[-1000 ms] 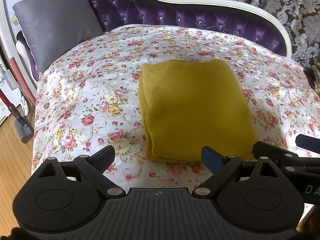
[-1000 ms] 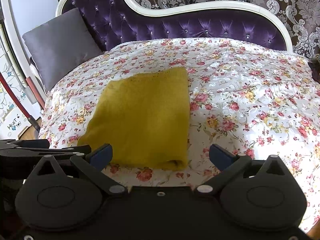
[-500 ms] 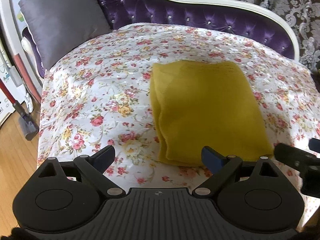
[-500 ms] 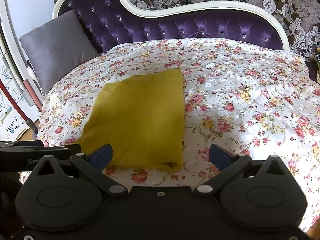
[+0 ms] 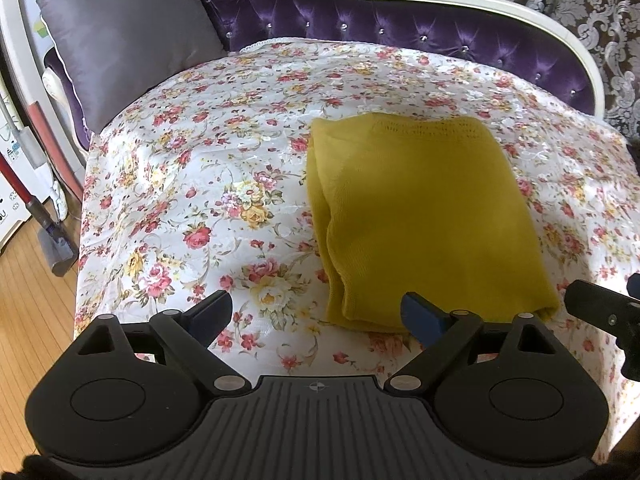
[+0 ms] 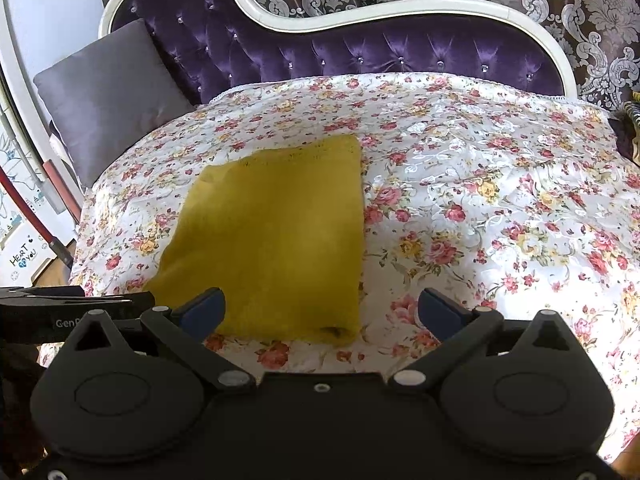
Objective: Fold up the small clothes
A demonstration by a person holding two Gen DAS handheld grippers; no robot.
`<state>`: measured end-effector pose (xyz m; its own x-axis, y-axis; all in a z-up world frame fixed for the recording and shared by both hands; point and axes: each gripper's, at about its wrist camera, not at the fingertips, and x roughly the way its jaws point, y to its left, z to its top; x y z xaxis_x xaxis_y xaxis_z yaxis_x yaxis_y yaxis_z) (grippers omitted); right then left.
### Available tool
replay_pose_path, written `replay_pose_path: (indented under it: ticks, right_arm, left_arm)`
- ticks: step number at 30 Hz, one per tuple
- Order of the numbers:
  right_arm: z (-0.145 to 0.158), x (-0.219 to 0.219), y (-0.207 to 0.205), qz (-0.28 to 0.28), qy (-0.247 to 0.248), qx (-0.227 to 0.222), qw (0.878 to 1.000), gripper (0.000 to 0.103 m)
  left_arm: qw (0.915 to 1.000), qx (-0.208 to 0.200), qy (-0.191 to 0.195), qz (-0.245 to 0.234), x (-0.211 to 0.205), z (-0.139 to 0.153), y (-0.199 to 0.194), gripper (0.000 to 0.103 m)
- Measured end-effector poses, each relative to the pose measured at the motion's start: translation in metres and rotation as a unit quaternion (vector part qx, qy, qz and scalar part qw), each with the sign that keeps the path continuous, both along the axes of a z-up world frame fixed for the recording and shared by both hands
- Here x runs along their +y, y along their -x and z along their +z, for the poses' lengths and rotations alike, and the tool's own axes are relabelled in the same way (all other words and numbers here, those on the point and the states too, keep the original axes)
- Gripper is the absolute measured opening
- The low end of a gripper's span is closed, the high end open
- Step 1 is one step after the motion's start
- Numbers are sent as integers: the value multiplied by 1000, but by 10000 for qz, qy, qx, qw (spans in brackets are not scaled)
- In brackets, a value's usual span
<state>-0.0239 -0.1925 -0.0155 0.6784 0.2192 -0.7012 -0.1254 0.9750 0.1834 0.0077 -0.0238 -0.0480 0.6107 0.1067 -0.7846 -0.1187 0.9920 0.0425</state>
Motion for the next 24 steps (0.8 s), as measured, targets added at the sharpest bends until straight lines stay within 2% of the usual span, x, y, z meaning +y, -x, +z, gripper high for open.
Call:
replay_pose_path:
  ticks: [24]
  right_arm:
    - [-3, -2, -4, 51, 14, 120, 9999, 102]
  left_arm:
    - [9997, 156, 98, -172, -7, -4, 1, 91]
